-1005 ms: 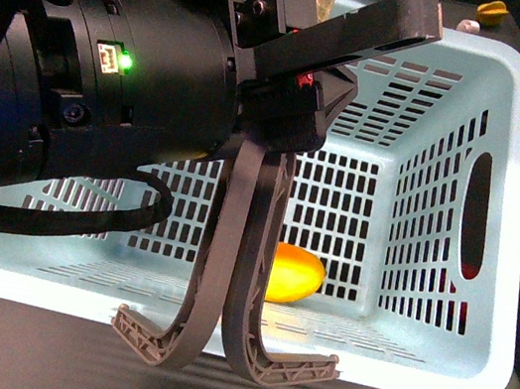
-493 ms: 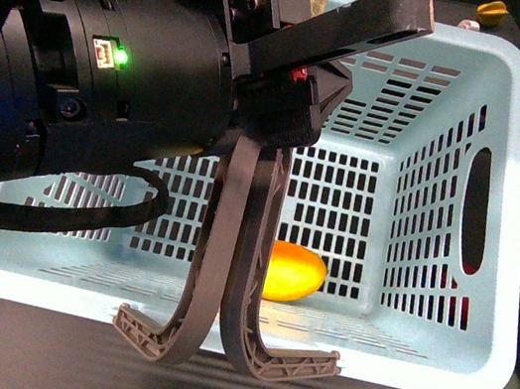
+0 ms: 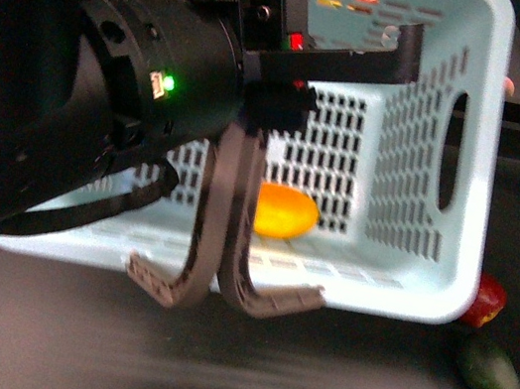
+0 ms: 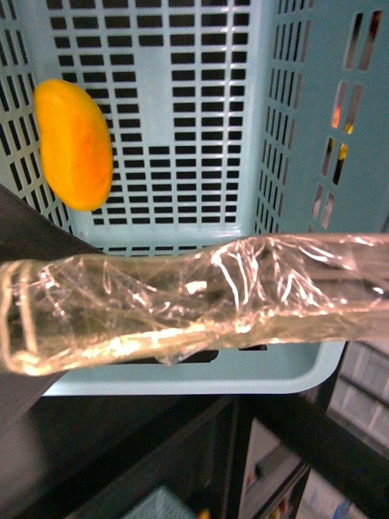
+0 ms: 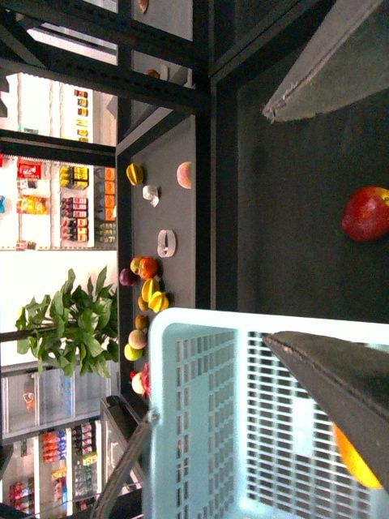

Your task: Pick mango with right arm and hold basket with left

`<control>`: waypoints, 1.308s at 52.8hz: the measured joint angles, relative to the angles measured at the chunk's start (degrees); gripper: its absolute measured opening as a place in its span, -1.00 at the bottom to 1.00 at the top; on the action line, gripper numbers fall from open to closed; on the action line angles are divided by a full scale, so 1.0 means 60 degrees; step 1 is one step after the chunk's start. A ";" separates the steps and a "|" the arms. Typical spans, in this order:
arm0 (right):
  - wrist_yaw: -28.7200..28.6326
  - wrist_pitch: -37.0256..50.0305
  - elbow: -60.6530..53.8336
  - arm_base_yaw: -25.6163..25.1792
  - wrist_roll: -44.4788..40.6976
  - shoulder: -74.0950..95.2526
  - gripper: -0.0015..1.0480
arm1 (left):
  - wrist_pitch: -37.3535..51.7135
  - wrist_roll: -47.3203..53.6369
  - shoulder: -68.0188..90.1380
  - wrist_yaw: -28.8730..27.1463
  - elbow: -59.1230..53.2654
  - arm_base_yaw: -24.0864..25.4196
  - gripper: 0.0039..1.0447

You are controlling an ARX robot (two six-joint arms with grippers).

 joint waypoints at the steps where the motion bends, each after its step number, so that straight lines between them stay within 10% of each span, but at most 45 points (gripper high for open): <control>1: 0.0000 0.0000 0.0000 0.0000 0.0000 0.0000 0.78 | -0.0004 0.0171 0.0058 -0.0270 0.0135 0.0036 -0.88; 41: 0.0000 -0.0004 0.0000 0.0000 0.0000 -0.0007 0.85 | -0.4069 -0.9402 0.1577 -0.4426 0.3238 0.2685 -0.88; 69: 0.0004 -0.0004 0.0000 0.0000 0.0000 -0.0007 0.85 | -0.4189 -1.1785 0.2980 -0.3756 0.3541 0.3774 -0.88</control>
